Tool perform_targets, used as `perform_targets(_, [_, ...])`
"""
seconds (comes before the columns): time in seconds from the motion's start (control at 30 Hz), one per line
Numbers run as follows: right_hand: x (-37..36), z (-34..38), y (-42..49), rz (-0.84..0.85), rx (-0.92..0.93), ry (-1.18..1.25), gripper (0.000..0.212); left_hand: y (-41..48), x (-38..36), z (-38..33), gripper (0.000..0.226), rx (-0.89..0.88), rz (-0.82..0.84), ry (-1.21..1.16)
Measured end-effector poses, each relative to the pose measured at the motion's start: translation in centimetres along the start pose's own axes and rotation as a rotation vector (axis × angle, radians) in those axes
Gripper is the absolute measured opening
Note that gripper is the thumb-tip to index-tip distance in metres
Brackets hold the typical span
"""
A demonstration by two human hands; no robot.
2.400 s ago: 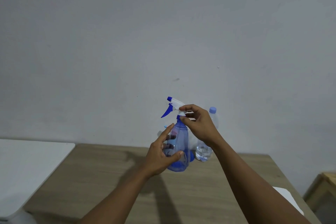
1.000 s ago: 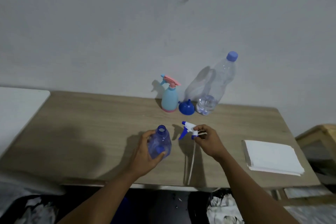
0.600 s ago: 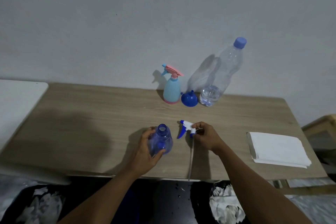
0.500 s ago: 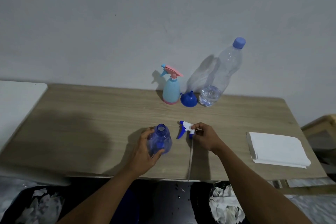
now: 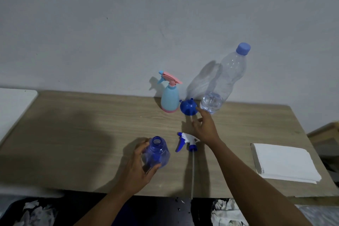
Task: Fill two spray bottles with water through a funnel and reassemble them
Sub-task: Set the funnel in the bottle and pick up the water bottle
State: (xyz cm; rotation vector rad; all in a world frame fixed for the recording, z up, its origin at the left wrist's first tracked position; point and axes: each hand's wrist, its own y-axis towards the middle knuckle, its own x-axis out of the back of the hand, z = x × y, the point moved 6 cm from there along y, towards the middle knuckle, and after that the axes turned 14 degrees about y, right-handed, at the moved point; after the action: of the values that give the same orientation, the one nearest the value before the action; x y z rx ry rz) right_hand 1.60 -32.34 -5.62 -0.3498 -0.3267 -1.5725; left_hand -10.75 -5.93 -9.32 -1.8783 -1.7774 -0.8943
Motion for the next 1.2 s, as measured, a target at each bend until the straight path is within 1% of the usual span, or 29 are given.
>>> perform_targets(0.1, [-1.5,0.5,2.5,0.053,0.074,-0.025,0.047,0.0,-0.4,0.5,0.088,0.005,-0.001,-0.001])
perform_targets(0.13, [-1.9,0.7,3.0,0.042,0.091,-0.052,0.05,0.0,-0.5,0.7,0.088,0.013,0.002,0.004])
perform_targets(0.17, [-2.1,0.8,3.4,0.04,0.094,-0.046,0.057,0.0,-0.6,0.8,0.087,0.021,0.005,-0.001])
perform_targets(0.2, [-2.3,0.6,3.7,0.045,0.072,-0.065,0.063,0.0,-0.7,0.9,0.087,0.027,0.006,-0.005])
perform_targets(0.3, [-2.5,0.0,3.9,0.039,0.024,-0.07,0.058,0.2,-0.8,1.2,0.086,0.038,0.019,-0.009])
perform_targets(0.43, [-2.7,-0.7,3.2,-0.014,0.027,-0.073,0.068,0.0,-0.4,0.5,0.088,0.018,-0.034,-0.014])
perform_targets(0.53, [-2.8,-1.3,3.4,-0.03,-0.033,-0.076,0.064,-0.1,-0.2,-0.1,0.1,-0.017,-0.068,-0.028])
perform_targets(0.67, [-3.4,-2.9,4.5,-0.01,-0.082,-0.14,0.059,0.1,-0.5,0.1,0.083,0.002,-0.013,-0.009])
perform_targets(0.77, [-3.1,-2.9,4.0,-0.033,-0.095,-0.112,0.048,-0.1,-0.7,0.1,0.082,0.0,-0.004,0.008])
perform_targets(0.83, [-2.4,-1.7,2.8,-0.058,-0.089,-0.046,0.048,-0.2,-0.6,-0.1,0.081,-0.002,-0.014,0.012])
perform_targets(0.93, [-1.4,-0.1,1.0,-0.106,-0.048,0.09,0.056,-0.1,-0.4,-0.2,0.082,-0.005,-0.027,0.001])
perform_targets(1.0, [-1.0,0.5,-0.4,-0.16,-0.097,0.244,0.058,-0.2,-0.2,-0.7,0.084,-0.047,-0.052,0.004])
perform_targets(1.1, [-0.7,1.6,-2.4,-0.217,-0.173,0.461,0.047,-0.6,0.2,-1.4,0.091,-0.105,-0.087,-0.025])
perform_targets(1.2, [-0.7,2.6,-4.0,-0.216,-0.216,0.709,0.035,-0.6,0.4,-1.6,0.083,-0.097,-0.089,-0.042])
